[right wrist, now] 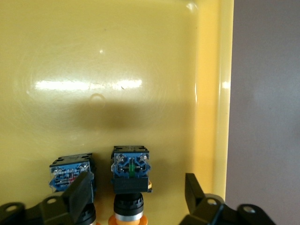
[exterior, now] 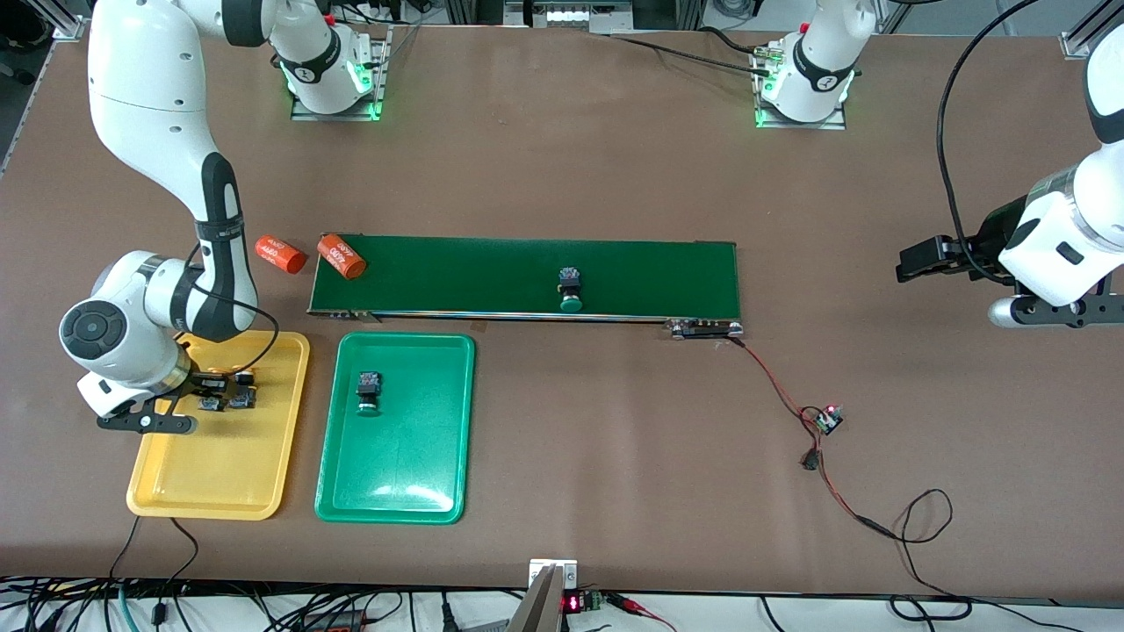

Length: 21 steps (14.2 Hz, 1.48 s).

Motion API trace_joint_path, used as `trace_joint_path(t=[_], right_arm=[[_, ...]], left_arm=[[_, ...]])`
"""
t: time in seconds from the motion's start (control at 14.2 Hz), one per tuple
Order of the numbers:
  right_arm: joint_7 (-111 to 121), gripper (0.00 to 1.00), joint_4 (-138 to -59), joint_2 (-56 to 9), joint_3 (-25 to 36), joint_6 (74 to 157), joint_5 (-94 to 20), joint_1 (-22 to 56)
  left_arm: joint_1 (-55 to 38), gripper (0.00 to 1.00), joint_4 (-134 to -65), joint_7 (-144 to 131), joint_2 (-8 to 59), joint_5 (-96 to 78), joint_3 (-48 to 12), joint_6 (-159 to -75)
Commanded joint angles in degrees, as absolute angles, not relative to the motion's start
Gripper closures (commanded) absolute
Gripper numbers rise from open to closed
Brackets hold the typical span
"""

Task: Sort buttons by color to trays
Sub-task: 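Lower the yellow button into the yellow tray and open the right gripper, then move the right gripper to the green button on the belt and grasp it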

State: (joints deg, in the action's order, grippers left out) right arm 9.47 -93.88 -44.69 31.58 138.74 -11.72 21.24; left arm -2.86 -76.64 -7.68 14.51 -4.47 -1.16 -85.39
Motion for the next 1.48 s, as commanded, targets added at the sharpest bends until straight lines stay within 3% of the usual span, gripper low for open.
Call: trace_joint_path(t=[0.0, 0.42, 0.84, 1.19, 1.41], right_arm=[[11.7, 0.00, -93.4, -40.4, 31.0, 136.3, -11.5, 21.4], [10.2, 0.00, -93.3, -31.6, 29.5, 121.9, -12.8, 27.2], [-1.9, 0.00, -93.3, -29.1, 29.5, 114.7, -13.0, 39.8], [-27.0, 0.00, -93.0, -29.8, 29.5, 115.0, -12.9, 52.8], [-30.4, 0.00, -92.4, -30.6, 29.3, 115.8, -13.1, 56.6]], left_arm=[[-3.3, 0.00, -77.2, -7.9, 12.0, -3.3, -0.8, -85.2], [-3.3, 0.00, -78.0, -7.0, 12.5, -3.3, 0.8, -86.2], [-3.3, 0.00, -82.7, -7.0, 12.6, -3.3, 1.9, -93.0], [-3.3, 0.00, -84.1, -4.2, 12.8, -3.0, 3.3, -95.4], [-3.3, 0.00, -84.1, -0.2, 12.8, -2.3, 4.2, -95.2]])
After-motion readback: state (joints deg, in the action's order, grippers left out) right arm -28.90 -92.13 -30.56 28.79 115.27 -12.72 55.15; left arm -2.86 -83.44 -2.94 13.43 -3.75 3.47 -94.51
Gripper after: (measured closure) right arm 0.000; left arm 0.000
